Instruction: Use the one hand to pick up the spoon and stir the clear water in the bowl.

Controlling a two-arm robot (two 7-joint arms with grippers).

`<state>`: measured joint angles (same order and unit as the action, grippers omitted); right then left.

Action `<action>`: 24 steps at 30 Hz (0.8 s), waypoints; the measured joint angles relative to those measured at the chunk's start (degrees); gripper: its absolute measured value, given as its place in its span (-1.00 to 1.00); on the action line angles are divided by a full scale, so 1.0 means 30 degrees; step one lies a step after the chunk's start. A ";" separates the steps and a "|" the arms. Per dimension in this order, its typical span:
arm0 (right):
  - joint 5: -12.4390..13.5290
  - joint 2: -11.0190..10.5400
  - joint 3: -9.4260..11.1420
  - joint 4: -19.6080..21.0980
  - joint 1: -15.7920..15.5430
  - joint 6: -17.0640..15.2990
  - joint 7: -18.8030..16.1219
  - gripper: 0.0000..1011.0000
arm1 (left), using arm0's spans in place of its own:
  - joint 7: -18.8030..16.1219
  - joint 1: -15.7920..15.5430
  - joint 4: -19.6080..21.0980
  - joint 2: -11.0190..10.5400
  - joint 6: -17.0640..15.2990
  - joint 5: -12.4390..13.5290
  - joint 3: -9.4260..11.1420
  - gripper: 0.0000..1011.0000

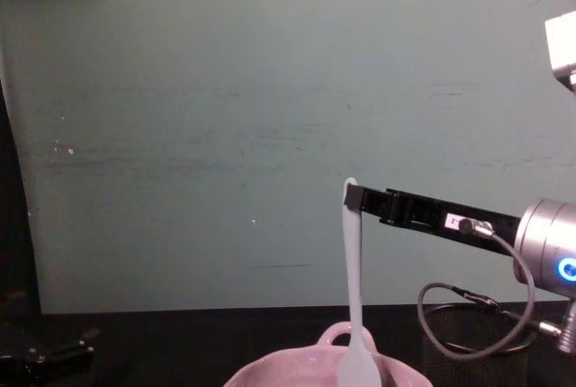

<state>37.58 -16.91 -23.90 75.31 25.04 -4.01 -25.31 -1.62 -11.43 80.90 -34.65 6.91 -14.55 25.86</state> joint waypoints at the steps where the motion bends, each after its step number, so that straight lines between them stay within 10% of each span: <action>1: 0.0010 -0.0122 -0.0059 0.0309 -0.0178 -0.0096 0.0005 -0.81 | 0.0000 0.0000 0.0000 0.0000 0.0000 0.0000 -0.0001 1.00; 13: 0.0095 -0.0239 -0.1096 0.1391 -0.0650 -0.0620 -0.0302 -0.81 | 0.0001 -0.0001 0.0000 0.0000 -0.0001 0.0001 -0.0001 1.00; 24: -0.0134 0.1177 -0.2252 -0.0355 0.0770 -0.0378 -0.0709 -0.81 | 0.0000 0.0000 0.0000 0.0000 -0.0001 0.0000 -0.0001 1.00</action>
<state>37.18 -13.38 -30.66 74.24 27.35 -5.15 -27.44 -1.62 -11.43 80.90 -34.65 6.90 -14.55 25.86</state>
